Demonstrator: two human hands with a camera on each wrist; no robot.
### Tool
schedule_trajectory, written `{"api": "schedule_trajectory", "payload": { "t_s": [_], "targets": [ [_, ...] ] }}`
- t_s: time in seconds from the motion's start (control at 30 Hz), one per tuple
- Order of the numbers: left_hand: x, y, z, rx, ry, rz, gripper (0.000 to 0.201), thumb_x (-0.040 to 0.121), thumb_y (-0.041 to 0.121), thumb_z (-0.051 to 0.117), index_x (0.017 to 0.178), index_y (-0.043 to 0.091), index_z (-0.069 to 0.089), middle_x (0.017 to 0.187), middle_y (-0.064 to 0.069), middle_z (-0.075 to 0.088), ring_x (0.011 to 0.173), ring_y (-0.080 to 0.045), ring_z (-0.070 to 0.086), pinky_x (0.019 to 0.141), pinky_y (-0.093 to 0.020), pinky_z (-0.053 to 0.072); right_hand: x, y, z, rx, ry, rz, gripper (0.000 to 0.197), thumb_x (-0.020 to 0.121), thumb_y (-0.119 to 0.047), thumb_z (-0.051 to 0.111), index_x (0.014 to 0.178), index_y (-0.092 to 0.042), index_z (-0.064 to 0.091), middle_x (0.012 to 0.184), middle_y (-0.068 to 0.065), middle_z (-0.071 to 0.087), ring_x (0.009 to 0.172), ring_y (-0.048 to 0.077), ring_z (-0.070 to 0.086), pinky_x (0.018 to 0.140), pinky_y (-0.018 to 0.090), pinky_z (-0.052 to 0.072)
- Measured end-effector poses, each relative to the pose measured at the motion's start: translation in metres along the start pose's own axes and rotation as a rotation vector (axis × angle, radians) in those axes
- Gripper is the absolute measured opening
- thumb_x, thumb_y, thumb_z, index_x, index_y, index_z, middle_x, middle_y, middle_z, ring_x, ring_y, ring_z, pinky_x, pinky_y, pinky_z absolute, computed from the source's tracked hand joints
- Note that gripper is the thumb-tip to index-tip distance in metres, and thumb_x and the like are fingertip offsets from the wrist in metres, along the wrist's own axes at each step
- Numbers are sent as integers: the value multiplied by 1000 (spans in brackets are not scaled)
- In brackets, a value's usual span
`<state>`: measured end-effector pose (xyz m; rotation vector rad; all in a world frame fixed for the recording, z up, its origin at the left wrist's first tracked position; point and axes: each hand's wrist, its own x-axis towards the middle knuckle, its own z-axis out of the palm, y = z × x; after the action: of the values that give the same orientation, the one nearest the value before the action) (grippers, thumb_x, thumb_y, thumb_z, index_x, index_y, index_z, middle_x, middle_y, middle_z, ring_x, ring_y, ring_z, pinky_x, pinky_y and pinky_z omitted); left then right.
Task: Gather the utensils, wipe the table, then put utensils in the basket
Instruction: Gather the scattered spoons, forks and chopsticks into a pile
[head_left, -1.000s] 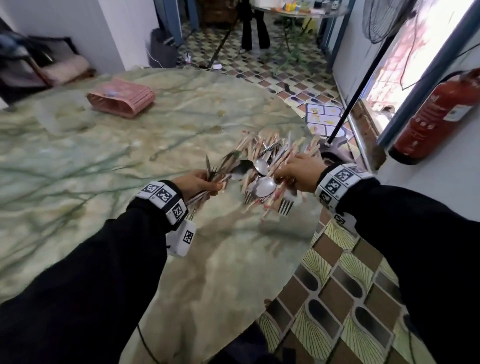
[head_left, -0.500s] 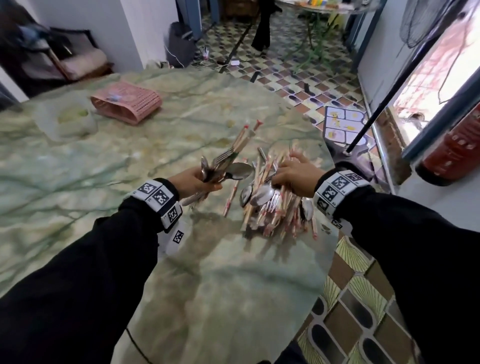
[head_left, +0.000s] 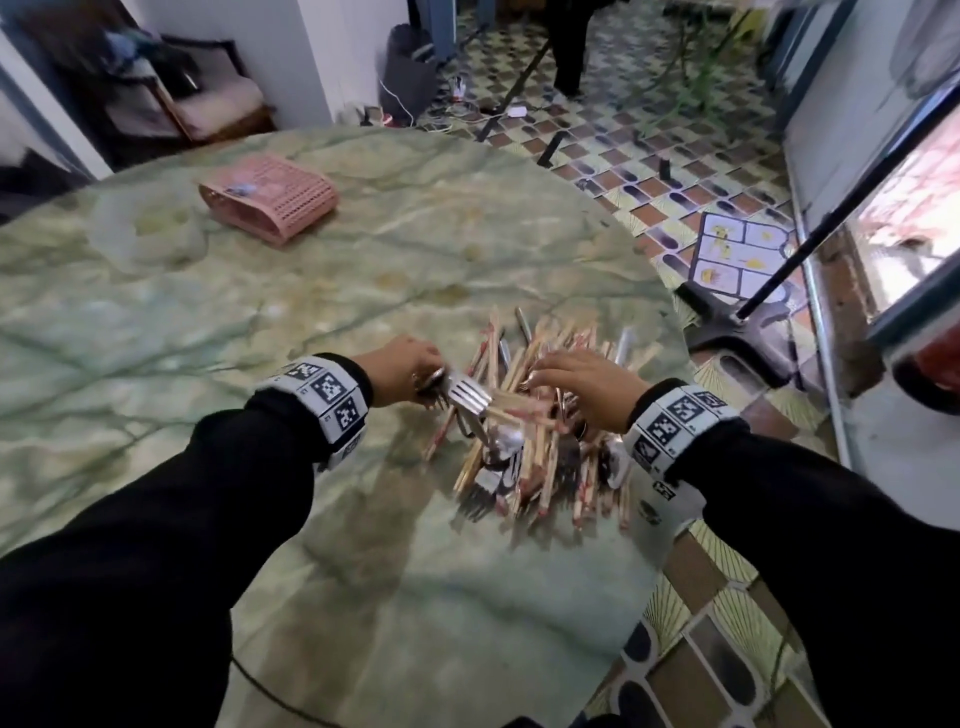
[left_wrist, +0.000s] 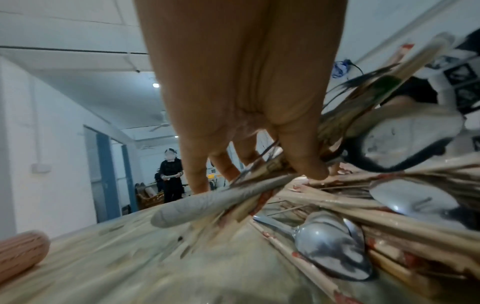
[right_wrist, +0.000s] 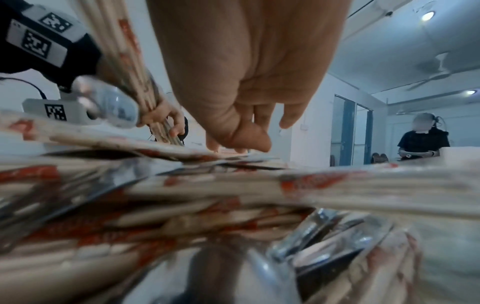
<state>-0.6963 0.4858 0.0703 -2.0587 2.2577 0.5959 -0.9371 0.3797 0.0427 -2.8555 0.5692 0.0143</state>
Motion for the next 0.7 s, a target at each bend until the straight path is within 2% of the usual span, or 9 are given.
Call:
{"api": "schedule_trajectory", "payload": {
  "t_s": [0.07, 0.13, 0.23, 0.33, 0.5, 0.57, 0.63, 0.7],
  "targets": [
    [10, 3, -1, 166, -44, 12, 30, 88, 16, 59, 118, 13, 61, 128, -6, 53, 119, -26, 43, 100, -29, 31, -3, 10, 2, 32, 53, 46, 69, 73, 22, 40, 129, -15, 54, 140, 7, 48, 134, 24, 38, 115, 37, 19],
    [19, 8, -4, 273, -65, 40, 34, 91, 16, 53, 125, 20, 57, 135, -1, 47, 125, -24, 34, 105, -32, 31, -8, 18, 2, 48, 92, 106, 69, 72, 21, 41, 130, -15, 54, 139, 8, 48, 133, 25, 39, 114, 38, 21],
    [31, 14, -10, 405, -64, 142, 34, 91, 21, 53, 124, 27, 58, 136, 3, 45, 130, -22, 30, 106, -36, 32, -15, 25, -1, 75, 105, 182, 62, 74, 13, 46, 130, -12, 52, 139, 9, 48, 131, 24, 40, 113, 33, 23],
    [41, 21, -12, 539, -81, 247, 35, 89, 22, 56, 122, 32, 58, 138, 6, 43, 135, -22, 26, 110, -37, 26, -23, 31, -1, 97, 110, 229, 57, 78, 9, 47, 130, -11, 52, 136, 8, 49, 127, 23, 42, 107, 26, 25],
    [55, 38, -7, 701, -164, 380, 37, 83, 21, 62, 119, 28, 61, 146, 4, 36, 142, -26, 15, 115, -42, 11, -32, 41, 8, 136, 144, 262, 52, 78, 8, 48, 127, -10, 55, 125, 10, 56, 117, 25, 49, 101, 30, 33],
    [57, 43, -2, 748, -148, 438, 37, 76, 20, 69, 111, 29, 65, 146, 3, 37, 141, -30, 20, 116, -44, 14, -33, 42, 12, 130, 144, 282, 52, 78, 7, 49, 127, -10, 55, 124, 11, 56, 115, 26, 49, 101, 32, 34],
    [57, 45, 1, 808, -84, 525, 38, 63, 22, 79, 99, 34, 70, 140, 2, 47, 133, -33, 38, 110, -46, 30, -35, 40, 13, 119, 138, 313, 52, 79, 5, 50, 128, -11, 54, 126, 12, 55, 117, 26, 48, 102, 35, 33],
    [57, 44, 5, 855, -86, 553, 41, 49, 27, 86, 85, 37, 72, 132, 2, 56, 121, -31, 52, 100, -44, 43, -37, 37, 12, 115, 142, 359, 52, 80, 2, 51, 129, -13, 53, 129, 11, 52, 121, 26, 45, 105, 36, 31]
  ]
}}
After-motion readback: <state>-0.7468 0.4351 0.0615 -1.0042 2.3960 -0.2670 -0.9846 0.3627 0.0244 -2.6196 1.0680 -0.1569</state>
